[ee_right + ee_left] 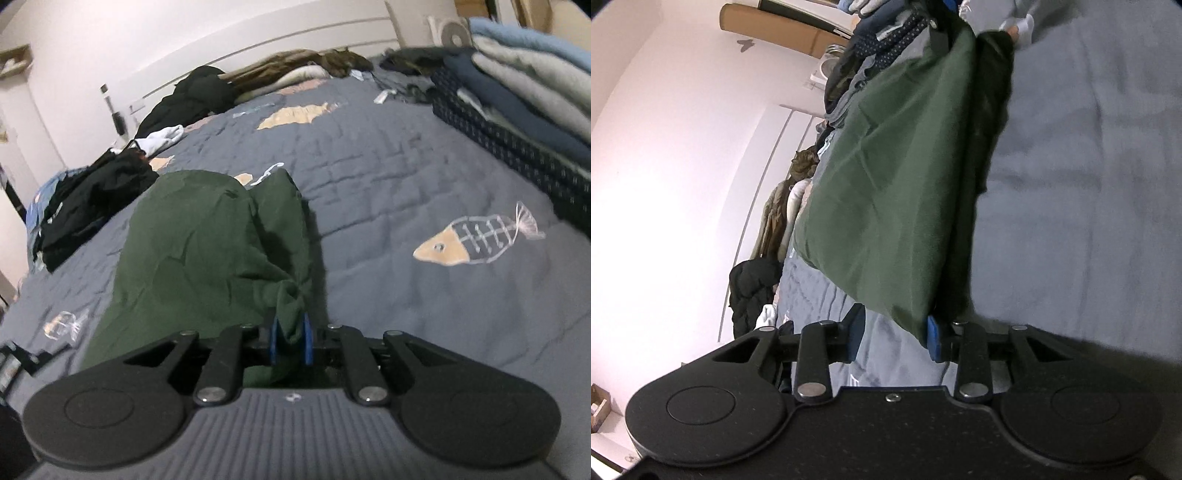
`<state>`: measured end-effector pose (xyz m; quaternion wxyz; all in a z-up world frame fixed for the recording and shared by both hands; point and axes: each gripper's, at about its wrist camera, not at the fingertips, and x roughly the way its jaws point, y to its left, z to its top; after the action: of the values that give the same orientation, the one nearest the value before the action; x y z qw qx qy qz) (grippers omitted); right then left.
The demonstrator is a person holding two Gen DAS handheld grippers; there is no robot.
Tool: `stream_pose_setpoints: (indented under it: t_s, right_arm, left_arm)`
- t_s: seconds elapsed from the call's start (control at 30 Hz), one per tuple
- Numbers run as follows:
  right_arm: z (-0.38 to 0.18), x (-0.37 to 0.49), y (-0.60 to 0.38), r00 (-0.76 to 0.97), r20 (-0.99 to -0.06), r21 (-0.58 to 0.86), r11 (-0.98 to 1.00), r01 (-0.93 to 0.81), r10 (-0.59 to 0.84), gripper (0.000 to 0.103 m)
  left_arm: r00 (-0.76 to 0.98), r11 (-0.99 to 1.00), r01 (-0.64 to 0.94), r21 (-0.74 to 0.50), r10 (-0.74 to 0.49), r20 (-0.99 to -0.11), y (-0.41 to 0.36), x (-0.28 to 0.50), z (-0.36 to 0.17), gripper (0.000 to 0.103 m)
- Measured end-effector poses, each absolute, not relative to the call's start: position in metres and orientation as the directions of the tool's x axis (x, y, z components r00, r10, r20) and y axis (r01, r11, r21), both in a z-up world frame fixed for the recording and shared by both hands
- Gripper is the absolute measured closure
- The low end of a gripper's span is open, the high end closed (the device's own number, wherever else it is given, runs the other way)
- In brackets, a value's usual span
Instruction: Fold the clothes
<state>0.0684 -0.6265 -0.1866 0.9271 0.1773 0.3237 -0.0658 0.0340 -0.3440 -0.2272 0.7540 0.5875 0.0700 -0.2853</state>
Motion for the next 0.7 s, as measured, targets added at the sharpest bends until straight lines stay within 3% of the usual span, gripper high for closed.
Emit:
stream_pose_setpoints:
  t_s: [0.13,0.23,0.43,0.7]
  right_arm:
    - [-0.183,0.069,-0.628,0.763,-0.646,0.298,0.922,0.249,0.002,0.088]
    - [-0.172,0.058,-0.632,0.773,-0.635,0.293,0.925,0.243,-0.002,0.086]
    - [-0.150,0.032,-0.658,0.828,-0.560,0.458,0.844,0.281,0.028,0.086]
    - [-0.154,0.034,-0.643,0.817,-0.520,0.578,0.807,0.122,0.249,0.080]
  left_arm:
    - [0.815,0.164,0.532,0.831,-0.365,-0.450,-0.334,0.029,-0.217,0.040]
    - [0.809,0.206,0.540,0.816,-0.396,-0.435,-0.323,0.024,-0.203,0.040]
    - [0.809,0.154,0.519,0.841,-0.405,-0.425,-0.335,0.023,-0.217,0.040]
    - [0.802,0.120,0.514,0.849,-0.418,-0.427,-0.348,0.023,-0.232,0.040]
